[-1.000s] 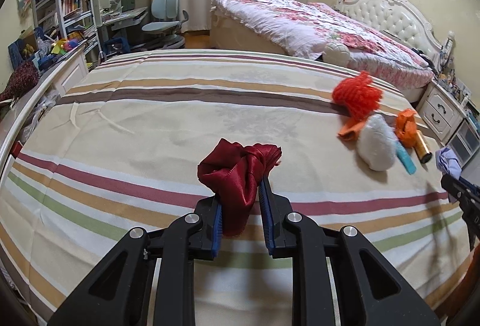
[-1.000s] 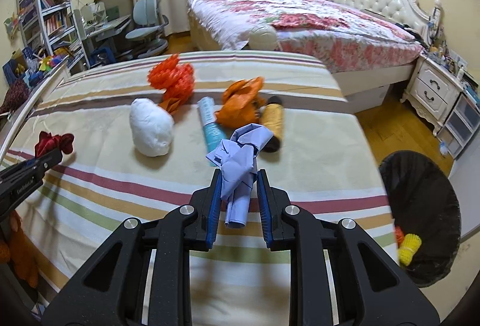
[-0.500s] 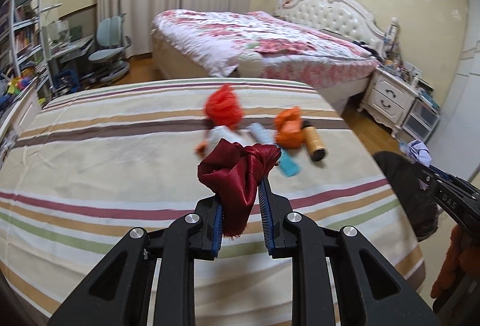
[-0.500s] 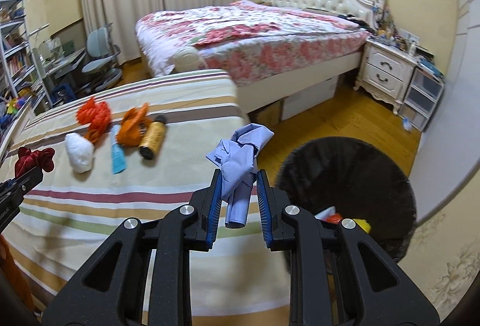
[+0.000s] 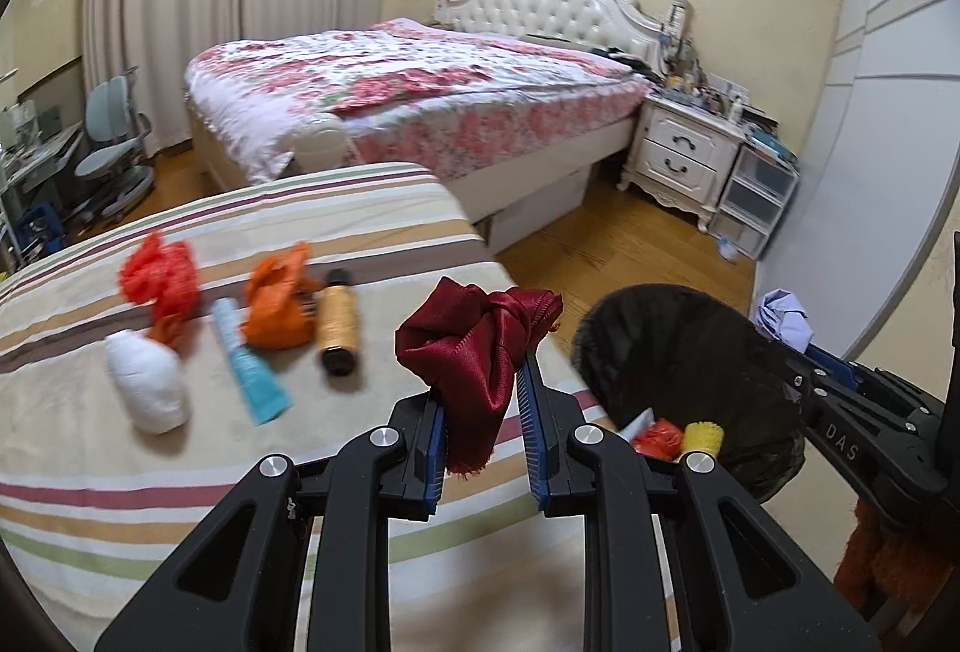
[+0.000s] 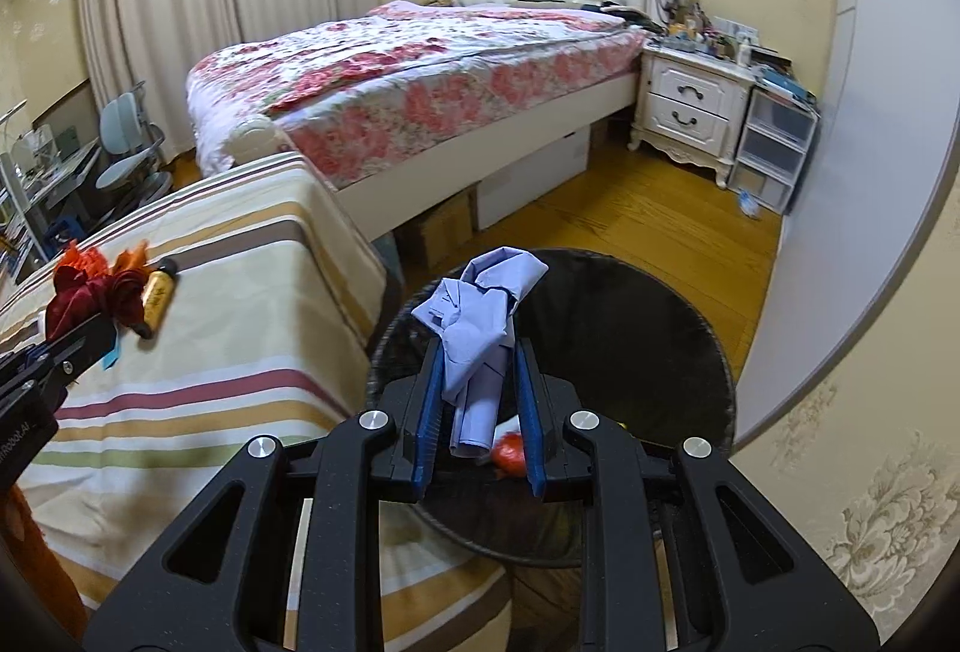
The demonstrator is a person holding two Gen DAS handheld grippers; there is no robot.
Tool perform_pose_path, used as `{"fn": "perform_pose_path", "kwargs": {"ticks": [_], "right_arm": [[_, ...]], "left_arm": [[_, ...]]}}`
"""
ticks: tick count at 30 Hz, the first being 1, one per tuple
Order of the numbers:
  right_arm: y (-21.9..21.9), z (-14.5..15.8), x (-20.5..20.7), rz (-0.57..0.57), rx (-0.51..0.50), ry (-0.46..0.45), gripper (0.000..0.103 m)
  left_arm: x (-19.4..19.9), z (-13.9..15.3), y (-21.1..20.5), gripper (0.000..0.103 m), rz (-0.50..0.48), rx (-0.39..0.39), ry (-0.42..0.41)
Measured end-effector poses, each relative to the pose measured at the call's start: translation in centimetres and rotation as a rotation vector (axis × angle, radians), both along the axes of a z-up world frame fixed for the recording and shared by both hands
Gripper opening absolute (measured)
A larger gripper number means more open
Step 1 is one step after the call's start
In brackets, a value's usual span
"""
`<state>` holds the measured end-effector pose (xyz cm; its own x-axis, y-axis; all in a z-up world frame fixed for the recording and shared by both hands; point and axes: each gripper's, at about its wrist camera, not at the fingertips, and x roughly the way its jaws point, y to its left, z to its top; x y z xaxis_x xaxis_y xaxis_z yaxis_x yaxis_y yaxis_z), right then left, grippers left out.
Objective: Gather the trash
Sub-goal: 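Carry the red cloth and lavender cloth with both tools over the bin, then open both tools to drop the two cloths into the bin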
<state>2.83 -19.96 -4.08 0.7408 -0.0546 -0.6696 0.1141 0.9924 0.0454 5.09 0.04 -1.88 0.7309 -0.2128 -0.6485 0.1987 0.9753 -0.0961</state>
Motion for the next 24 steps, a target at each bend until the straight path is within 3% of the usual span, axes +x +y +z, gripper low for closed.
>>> {"fn": "perform_pose_path", "kwargs": {"ticks": [9, 24], "right_arm": [[-3.4, -1.6, 1.9, -0.056, 0.009, 0.033, 0.022], [-6.4, -3.6, 2.5, -0.118, 0.01, 0.061, 0.022]], "left_arm": [[2.8, -1.1, -5.8, 0.022, -0.08, 0.037, 0.005], [5.2, -3.1, -10.6, 0.022, -0.112, 0.115, 0.047]]}}
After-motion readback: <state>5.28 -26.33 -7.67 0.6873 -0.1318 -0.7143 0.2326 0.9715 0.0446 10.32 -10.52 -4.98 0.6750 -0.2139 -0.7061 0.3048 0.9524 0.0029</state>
